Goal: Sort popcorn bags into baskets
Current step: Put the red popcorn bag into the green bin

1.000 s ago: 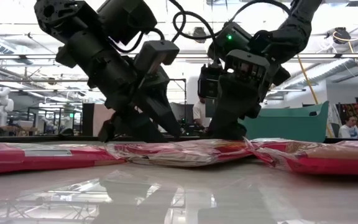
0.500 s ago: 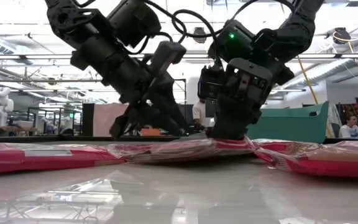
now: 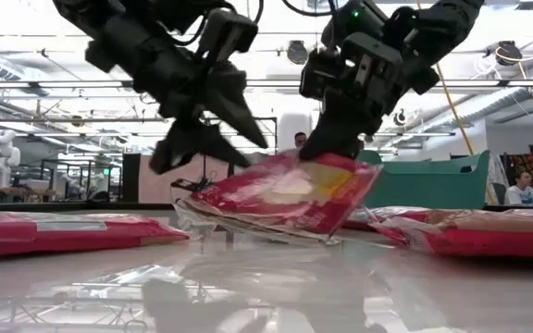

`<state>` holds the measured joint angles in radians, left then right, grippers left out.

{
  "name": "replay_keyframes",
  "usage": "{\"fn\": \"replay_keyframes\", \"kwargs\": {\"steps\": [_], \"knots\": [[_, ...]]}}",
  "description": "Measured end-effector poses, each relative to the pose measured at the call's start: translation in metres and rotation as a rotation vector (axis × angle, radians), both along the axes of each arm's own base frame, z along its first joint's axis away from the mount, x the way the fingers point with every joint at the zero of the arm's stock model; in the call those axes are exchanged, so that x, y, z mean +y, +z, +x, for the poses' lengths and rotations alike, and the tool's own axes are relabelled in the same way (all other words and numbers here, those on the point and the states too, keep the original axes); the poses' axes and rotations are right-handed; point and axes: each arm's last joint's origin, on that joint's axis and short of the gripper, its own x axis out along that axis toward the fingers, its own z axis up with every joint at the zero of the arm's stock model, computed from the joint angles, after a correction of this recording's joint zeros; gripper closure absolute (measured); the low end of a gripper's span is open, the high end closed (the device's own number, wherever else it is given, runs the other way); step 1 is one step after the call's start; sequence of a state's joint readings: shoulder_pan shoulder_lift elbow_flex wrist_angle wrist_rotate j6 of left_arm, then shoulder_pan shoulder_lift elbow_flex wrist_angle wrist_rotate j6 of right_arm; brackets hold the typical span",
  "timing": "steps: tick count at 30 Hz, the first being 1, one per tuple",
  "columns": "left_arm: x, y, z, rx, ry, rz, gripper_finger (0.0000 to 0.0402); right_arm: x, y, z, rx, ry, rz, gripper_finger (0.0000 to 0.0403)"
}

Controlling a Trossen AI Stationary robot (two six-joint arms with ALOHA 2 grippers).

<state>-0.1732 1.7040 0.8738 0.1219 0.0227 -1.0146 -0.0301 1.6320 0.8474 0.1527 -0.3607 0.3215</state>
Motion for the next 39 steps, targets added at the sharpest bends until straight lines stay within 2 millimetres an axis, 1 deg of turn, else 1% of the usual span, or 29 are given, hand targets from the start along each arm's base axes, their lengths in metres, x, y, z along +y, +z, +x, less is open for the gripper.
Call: {"fn": "replay_keyframes", "kwargs": {"steps": [4, 7, 9, 11, 13, 16, 18, 21, 23, 24, 26, 28, 30, 33, 36, 39], "knots": [[-0.011, -0.010, -0.005, 0.062, 0.010, 0.052, 0.0188, -0.001, 0.000, -0.001, 0.005, -0.011, -0.020, 0.0402], [-0.018, -0.009, -0.004, 0.033, 0.005, 0.090, 0.0142, -0.001, 0.001, -0.001, -0.004, -0.005, -0.026, 0.0403], [-0.021, -0.015, -0.004, 0.043, -0.028, 0.119, 0.0126, -0.001, 0.001, -0.001, -0.008, 0.001, -0.033, 0.0403], [-0.023, -0.022, 0.001, 0.018, -0.051, 0.116, 0.0124, -0.001, 0.002, 0.000, -0.015, 0.005, -0.036, 0.0403], [-0.022, -0.028, 0.006, -0.004, -0.070, 0.095, 0.0135, -0.001, 0.002, 0.000, -0.024, 0.013, -0.044, 0.0403], [-0.018, -0.034, 0.012, -0.029, -0.057, 0.081, 0.0176, -0.001, 0.002, 0.000, -0.024, 0.017, -0.049, 0.0403], [-0.016, -0.033, 0.013, -0.049, -0.060, 0.087, 0.0222, -0.001, 0.002, 0.000, -0.023, 0.015, -0.046, 0.0403], [-0.012, -0.028, 0.015, -0.084, -0.088, 0.108, 0.0308, -0.003, 0.006, -0.002, -0.031, 0.017, -0.045, 0.0403], [-0.008, -0.021, 0.015, -0.105, -0.132, 0.112, 0.0368, -0.008, 0.011, -0.004, -0.040, 0.011, -0.027, 0.0403], [-0.005, -0.018, 0.014, -0.109, -0.151, 0.110, 0.0380, -0.011, 0.013, -0.005, -0.042, 0.011, -0.012, 0.0403], [0.003, -0.014, 0.013, -0.092, -0.157, 0.109, 0.0380, -0.019, 0.018, -0.007, -0.053, 0.013, 0.018, 0.0400], [0.011, -0.004, 0.008, -0.081, -0.155, 0.132, 0.0372, -0.027, 0.024, -0.011, -0.059, 0.005, 0.052, 0.0389], [0.021, 0.008, 0.004, -0.090, -0.163, 0.166, 0.0373, -0.033, 0.032, -0.017, -0.048, -0.018, 0.115, 0.0372], [0.041, 0.029, -0.008, -0.083, -0.160, 0.225, 0.0385, -0.042, 0.046, -0.027, -0.003, -0.089, 0.217, 0.0339], [0.063, 0.048, -0.023, -0.067, -0.132, 0.285, 0.0385, -0.048, 0.073, -0.038, 0.054, -0.184, 0.255, 0.0304], [0.082, 0.064, -0.037, -0.062, -0.123, 0.368, 0.0378, -0.054, 0.107, -0.042, 0.057, -0.226, 0.202, 0.0272]]}}
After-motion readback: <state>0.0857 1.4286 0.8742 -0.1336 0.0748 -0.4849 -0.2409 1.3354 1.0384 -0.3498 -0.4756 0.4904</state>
